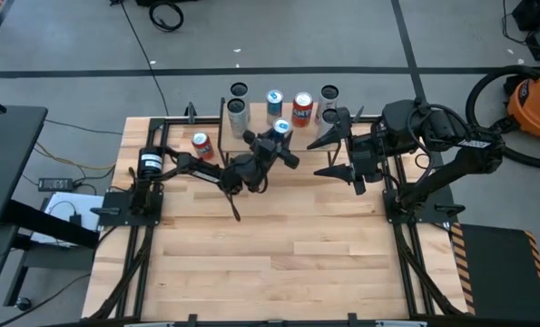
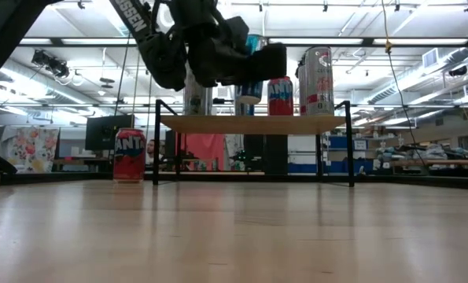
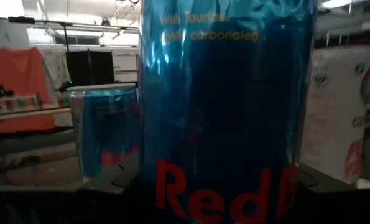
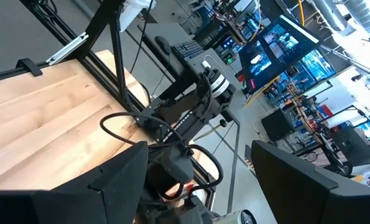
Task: Place canned beverage on shelf
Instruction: Put the blue soda can on the shelf aligned with the other blue soda can
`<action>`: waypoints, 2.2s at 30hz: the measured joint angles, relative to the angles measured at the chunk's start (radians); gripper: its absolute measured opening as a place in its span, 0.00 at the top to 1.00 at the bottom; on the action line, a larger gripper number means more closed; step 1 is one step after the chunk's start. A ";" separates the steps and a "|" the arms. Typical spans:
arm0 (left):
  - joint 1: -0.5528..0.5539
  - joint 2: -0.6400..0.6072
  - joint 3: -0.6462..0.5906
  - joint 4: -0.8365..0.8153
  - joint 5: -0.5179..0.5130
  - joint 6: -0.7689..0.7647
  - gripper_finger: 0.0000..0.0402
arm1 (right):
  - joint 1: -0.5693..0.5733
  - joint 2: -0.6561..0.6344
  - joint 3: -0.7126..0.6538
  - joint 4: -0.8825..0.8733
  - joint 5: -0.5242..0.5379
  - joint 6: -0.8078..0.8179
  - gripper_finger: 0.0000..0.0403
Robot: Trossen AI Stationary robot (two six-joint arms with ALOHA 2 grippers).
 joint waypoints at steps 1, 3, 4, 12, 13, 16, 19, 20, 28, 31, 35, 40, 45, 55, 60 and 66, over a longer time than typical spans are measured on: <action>0.000 0.000 0.000 0.004 -0.009 -0.021 0.45 | 0.000 0.000 0.000 0.000 0.000 0.000 0.27; 0.000 0.000 0.000 0.000 -0.035 -0.048 0.45 | 0.000 0.000 0.000 0.000 0.000 0.000 0.27; 0.005 0.000 0.000 -0.010 -0.039 -0.057 0.45 | 0.000 0.000 0.000 0.000 0.000 0.000 0.27; 0.034 0.021 0.000 -0.054 -0.043 -0.119 0.45 | 0.000 0.000 0.000 0.000 -0.001 0.032 0.27; 0.036 0.033 0.000 -0.037 -0.040 -0.124 0.45 | 0.000 0.000 0.000 -0.001 -0.001 0.032 0.27; 0.041 0.067 0.000 0.007 -0.031 -0.137 0.45 | 0.000 0.000 0.000 -0.001 -0.002 0.028 0.27; 0.042 0.094 0.001 0.081 -0.025 -0.127 0.45 | 0.000 0.000 0.000 -0.001 -0.002 0.026 0.27; 0.043 0.099 0.001 0.097 -0.026 -0.123 0.45 | 0.000 0.000 0.000 -0.001 -0.002 0.025 0.27; 0.054 0.103 0.001 0.115 -0.022 -0.040 0.39 | 0.000 0.000 0.000 -0.001 -0.002 0.023 0.27; 0.067 0.103 0.001 0.108 -0.023 -0.033 0.38 | 0.000 0.000 0.000 -0.001 -0.002 0.025 0.27; 0.084 0.103 0.001 0.103 -0.014 -0.068 0.38 | 0.000 0.000 0.000 -0.001 -0.002 0.025 0.27; 0.086 0.103 0.000 0.093 0.051 -0.067 0.38 | 0.000 0.000 0.000 -0.001 -0.002 0.025 0.27; 0.096 0.103 0.000 0.093 0.036 -0.081 0.38 | 0.000 0.000 0.000 -0.001 -0.025 0.026 0.27; 0.097 0.105 -0.001 0.077 0.015 -0.084 0.37 | 0.000 0.000 0.000 -0.001 -0.029 0.026 0.27; 0.097 0.105 -0.001 0.075 0.015 -0.082 0.37 | 0.000 0.000 0.000 -0.002 -0.028 0.033 0.27; 0.097 0.105 -0.001 0.077 0.016 -0.081 0.37 | 0.000 0.000 0.000 -0.002 -0.025 0.040 0.27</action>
